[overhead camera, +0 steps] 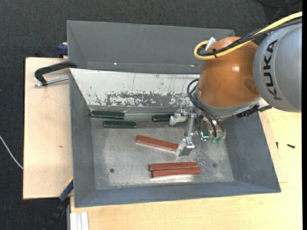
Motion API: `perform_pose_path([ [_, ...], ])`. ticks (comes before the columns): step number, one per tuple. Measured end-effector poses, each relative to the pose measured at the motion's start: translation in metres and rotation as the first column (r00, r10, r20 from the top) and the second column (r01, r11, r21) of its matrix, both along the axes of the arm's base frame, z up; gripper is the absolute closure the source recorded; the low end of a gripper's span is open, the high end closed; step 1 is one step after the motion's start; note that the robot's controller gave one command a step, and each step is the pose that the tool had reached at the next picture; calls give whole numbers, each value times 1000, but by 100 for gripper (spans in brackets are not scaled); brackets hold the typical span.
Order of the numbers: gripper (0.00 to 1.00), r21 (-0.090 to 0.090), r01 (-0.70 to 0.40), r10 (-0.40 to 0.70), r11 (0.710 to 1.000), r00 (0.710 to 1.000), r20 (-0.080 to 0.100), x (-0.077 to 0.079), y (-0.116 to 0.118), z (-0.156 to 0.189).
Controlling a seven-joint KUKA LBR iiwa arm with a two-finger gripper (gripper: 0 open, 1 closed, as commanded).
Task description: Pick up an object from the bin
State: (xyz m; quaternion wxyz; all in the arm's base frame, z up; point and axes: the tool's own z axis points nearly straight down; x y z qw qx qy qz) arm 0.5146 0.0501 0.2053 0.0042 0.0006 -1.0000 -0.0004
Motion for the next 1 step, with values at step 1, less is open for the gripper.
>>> perform_pose_path([
  [1, 0, 0, 1, -1, 1000, 1000, 8, 1, 0, 4],
])
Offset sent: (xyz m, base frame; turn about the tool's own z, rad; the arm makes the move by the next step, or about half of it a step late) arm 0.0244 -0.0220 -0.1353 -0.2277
